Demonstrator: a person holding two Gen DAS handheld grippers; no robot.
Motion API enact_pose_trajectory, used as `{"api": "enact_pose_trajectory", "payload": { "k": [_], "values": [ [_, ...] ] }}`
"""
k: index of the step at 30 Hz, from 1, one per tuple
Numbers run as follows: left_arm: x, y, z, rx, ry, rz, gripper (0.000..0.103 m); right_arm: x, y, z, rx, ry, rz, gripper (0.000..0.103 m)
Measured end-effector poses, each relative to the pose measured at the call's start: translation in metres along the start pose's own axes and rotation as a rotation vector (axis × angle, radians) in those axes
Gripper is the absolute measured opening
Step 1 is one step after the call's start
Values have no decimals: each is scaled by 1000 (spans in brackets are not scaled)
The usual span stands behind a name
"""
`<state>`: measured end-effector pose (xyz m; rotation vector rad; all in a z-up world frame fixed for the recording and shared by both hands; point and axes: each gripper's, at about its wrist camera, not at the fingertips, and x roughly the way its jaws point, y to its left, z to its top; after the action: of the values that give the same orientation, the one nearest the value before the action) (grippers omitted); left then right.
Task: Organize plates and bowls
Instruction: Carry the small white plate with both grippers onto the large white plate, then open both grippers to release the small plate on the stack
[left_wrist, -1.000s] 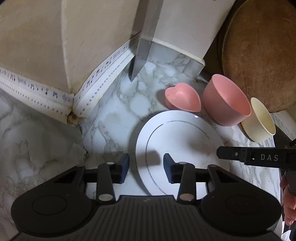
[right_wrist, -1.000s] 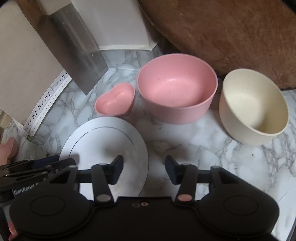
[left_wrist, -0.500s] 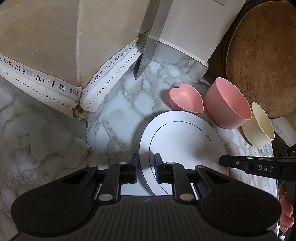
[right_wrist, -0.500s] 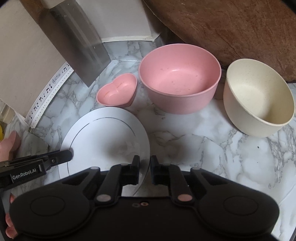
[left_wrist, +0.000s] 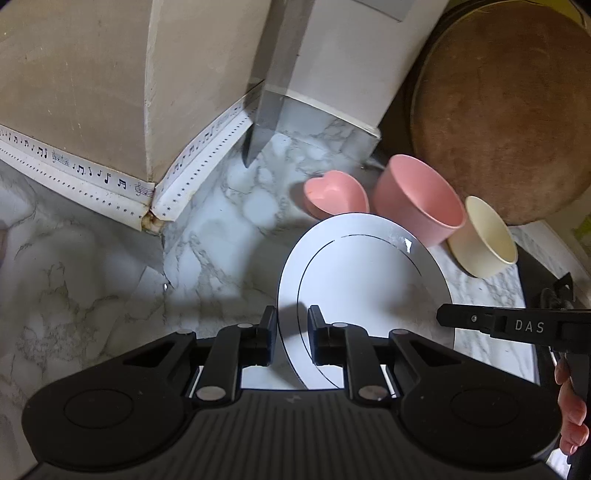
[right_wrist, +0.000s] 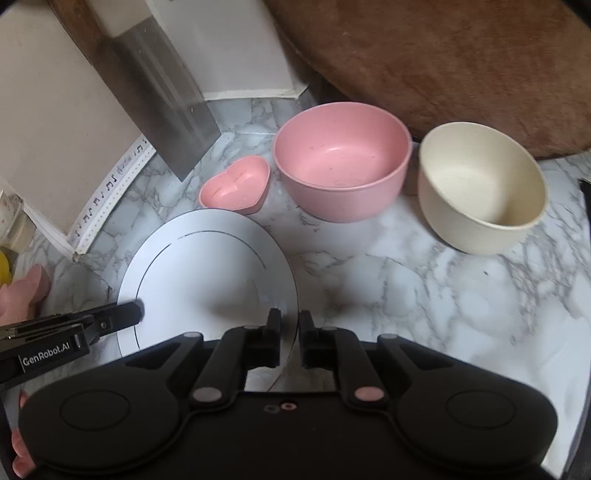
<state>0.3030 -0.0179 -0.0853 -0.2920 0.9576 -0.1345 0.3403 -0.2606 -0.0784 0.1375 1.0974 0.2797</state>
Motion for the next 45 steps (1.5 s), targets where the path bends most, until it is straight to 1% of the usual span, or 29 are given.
{"api": "enact_pose_trajectory", "payload": {
  "k": [7, 11, 15, 22, 27, 33, 39, 45],
  "values": [
    [-25, -21, -10, 38, 18, -41, 17, -38, -6, -18, 51, -19, -18, 8],
    [-38, -37, -23, 68, 23, -73, 17, -63, -12, -35, 73, -36, -40, 8],
    [-48, -53, -40, 97, 34, -93, 17, -89, -22, -59, 113, -59, -55, 8],
    [-53, -80, -73, 171, 86, -137, 17, -121, -40, -104, 179, -73, -95, 8],
    [-49, -95, -96, 225, 123, -151, 17, -130, -55, -132, 227, -72, -119, 8],
    [-37, -105, -118, 276, 161, -136, 16, -126, -68, -156, 270, -58, -139, 8],
    [-31, -112, -126, 317, 164, -122, 16, -120, -77, -170, 292, -48, -140, 7],
    [-27, -116, -127, 338, 170, -120, 16, -115, -83, -174, 308, -38, -139, 7]
  ]
}}
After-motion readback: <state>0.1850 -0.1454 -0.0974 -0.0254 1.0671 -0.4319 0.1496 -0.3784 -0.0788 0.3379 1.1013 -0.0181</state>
